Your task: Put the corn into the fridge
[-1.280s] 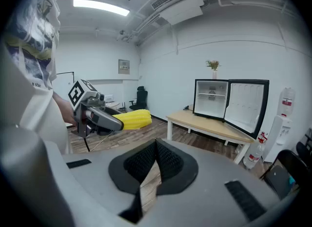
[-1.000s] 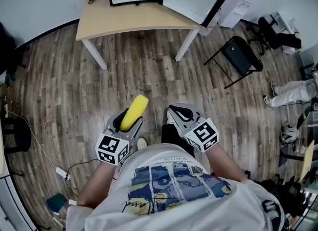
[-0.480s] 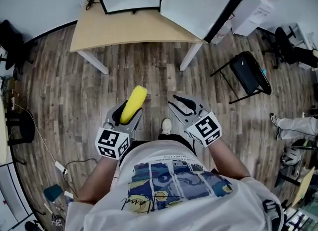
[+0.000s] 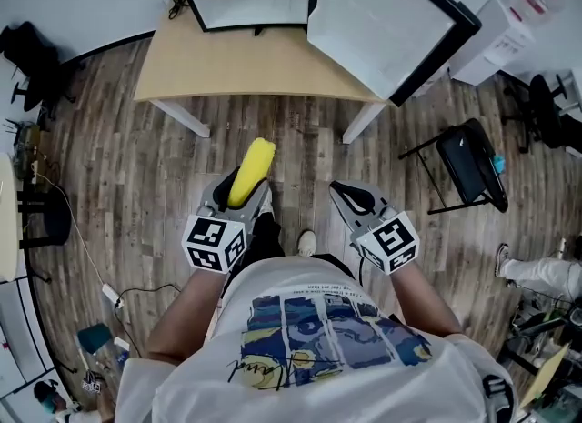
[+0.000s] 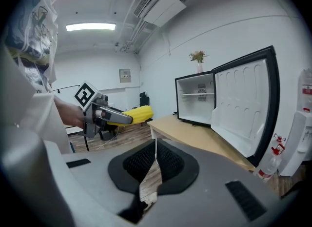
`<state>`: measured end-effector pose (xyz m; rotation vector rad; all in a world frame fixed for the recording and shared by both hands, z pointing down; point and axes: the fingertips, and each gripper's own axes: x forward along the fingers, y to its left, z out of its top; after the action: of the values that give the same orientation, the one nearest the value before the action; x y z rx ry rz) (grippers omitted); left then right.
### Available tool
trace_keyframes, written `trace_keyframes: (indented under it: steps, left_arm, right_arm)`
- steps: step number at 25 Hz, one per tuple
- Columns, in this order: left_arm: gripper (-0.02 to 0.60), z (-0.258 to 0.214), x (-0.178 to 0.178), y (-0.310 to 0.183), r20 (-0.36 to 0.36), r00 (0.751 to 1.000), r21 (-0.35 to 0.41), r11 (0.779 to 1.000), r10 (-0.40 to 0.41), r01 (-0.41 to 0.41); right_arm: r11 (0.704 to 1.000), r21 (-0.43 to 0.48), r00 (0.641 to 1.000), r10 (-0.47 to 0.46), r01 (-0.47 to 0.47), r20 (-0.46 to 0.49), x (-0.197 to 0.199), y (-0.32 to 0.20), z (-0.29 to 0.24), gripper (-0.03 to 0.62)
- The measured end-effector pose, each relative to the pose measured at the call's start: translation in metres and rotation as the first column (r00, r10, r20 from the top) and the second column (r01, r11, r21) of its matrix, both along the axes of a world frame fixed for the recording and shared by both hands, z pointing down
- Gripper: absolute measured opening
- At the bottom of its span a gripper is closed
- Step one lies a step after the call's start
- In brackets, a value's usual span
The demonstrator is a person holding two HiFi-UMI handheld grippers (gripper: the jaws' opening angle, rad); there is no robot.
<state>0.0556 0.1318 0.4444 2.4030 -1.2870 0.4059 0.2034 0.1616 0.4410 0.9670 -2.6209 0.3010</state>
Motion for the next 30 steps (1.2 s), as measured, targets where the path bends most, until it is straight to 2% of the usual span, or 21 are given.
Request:
trace_keyframes:
  steps: [4,10,18,25,30]
  left_arm:
    - [0.245,0.011,-0.011,-0.053,0.003,1.000,0.012,1.000,-0.018,0.018]
    - [0.245,0.014,-0.030,-0.142,0.000,1.000,0.023,0.999,0.026,-0.026]
    - [0.245,0.024,-0.059,-0.258,0.018,0.997,0.033,0.997,0.073,-0.073]
    - [0.245,0.047,-0.076,-0.352,0.040,0.999,0.025,1.000,-0.003,0.002]
    - [0.245,0.063,-0.077,-0.424,0.081,0.993,0.034,0.996,-0.085,0.082]
  right_arm:
    - [1.000,0.005,1.000,0.008,-0.008,0.005,-0.005,-0.041,-0.001,0.017]
    - [0.998,0.010,0.997,0.066,-0.065,-0.040,-0.017,-0.115,-0.011,0.018]
    - [0.995,0.004,0.994,0.099,-0.099,-0.044,-0.066,-0.209,-0.015,0.018]
    - [0.999,-0.003,0.998,0.048,-0.048,-0.035,-0.088,-0.263,-0.022,0.018]
    - [0.998,-0.060,0.999,0.014,-0.012,0.036,-0.081,-0.309,-0.022,0.018]
